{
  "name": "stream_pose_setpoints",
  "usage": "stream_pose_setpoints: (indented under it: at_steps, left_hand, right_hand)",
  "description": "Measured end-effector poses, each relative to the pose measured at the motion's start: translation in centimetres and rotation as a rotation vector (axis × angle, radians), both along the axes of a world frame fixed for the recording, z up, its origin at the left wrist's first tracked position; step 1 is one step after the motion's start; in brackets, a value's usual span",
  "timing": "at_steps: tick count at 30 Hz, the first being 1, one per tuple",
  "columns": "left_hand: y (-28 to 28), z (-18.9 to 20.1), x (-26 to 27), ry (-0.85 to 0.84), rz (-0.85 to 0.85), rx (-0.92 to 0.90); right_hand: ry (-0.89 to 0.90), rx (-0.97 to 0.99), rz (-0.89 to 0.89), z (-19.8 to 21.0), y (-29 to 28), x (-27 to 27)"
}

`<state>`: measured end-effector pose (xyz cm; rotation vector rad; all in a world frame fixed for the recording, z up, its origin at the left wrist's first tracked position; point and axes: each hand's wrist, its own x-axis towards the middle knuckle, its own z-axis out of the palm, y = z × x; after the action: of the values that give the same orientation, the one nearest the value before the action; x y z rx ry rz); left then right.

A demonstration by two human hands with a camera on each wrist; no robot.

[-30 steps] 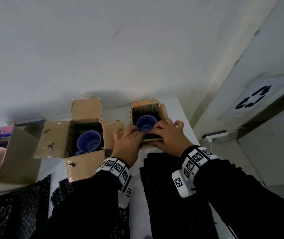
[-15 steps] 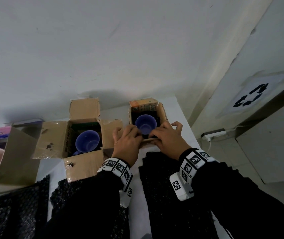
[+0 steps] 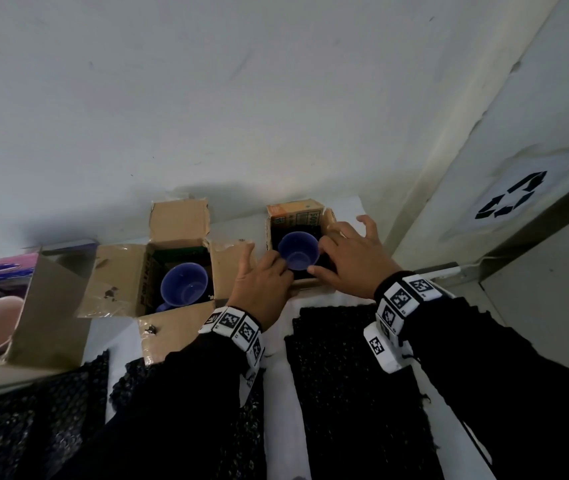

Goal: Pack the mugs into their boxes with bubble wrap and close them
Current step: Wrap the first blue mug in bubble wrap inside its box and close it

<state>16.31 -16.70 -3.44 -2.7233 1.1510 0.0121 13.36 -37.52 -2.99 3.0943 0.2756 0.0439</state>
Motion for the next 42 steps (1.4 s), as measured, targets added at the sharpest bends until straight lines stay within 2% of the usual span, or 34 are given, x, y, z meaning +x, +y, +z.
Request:
stream_pose_setpoints:
  at_steps: [5, 9, 12, 14, 17, 19, 21, 24, 26, 30, 32, 35, 38, 42]
  left_hand:
    - [-0.4, -0.1, -0.1, 0.001, 0.006, 0.007]
    - [-0.2, -0.3, -0.5, -0.062, -0.002, -0.074]
    - [-0.1, -0.8, -1.5, -0.124, 0.007, -0.216]
    - [0.0, -1.0, -2.8, -0.116, 0.019, -0.311]
    - [0.4, -1.1, -5.4, -0.046, 0.030, -0.424]
    - [0.9, -1.5, -7.2, -0.021, 0.034, -0.427]
    - [1.5, -2.3, -8.7, 0.002, 0.040, -0.395]
    - [2.2, -3.1, -11.1, 0.082, 0.082, -0.398]
    - [2.4, -3.1, -12.6, 0.148, 0.143, -0.450]
    - [1.9, -3.2, -14.6, 0.403, 0.298, -0.573]
    - [1.4, -3.6, -15.1, 0.472, 0.386, -0.663]
    - [0.7, -4.0, -15.3, 0.501, 0.434, -0.798]
    - [0.6, -4.2, -15.4, 0.518, 0.437, -0.883]
    - [0.6, -4.6, -15.7, 0.378, 0.380, -0.886]
  right_hand:
    - [0.074, 0.036, 0.007, -1.1, 0.5, 0.3]
    - [-0.130, 0.079, -0.009, -1.0, 0.8, -1.4]
    - [-0.258, 0.267, 0.027, -0.9, 0.9, -4.6]
    - [-0.196, 0.349, 0.048, -1.4, 0.6, -7.4]
    - [0.140, 0.344, -0.058, -3.5, 0.0, -12.1]
    - [0.311, 0.265, -0.134, -5.1, -0.1, -15.2]
    - [0.311, 0.216, -0.144, -6.2, 0.1, -17.0]
    - [0.157, 0.302, -0.192, -6.4, 0.7, -17.7]
    - [0.053, 0.439, -0.249, -6.1, 1.1, -17.7]
    - [-0.045, 0.953, -0.361, -4.1, 1.8, -17.6]
    - [-0.077, 1.056, -0.425, -3.0, 2.1, -17.3]
    - [-0.123, 1.178, -0.490, -2.1, 2.2, -17.1]
    - [-0.090, 1.312, -0.552, -2.1, 1.7, -17.3]
    - [0.074, 1.471, -0.556, -1.6, 1.4, -17.2]
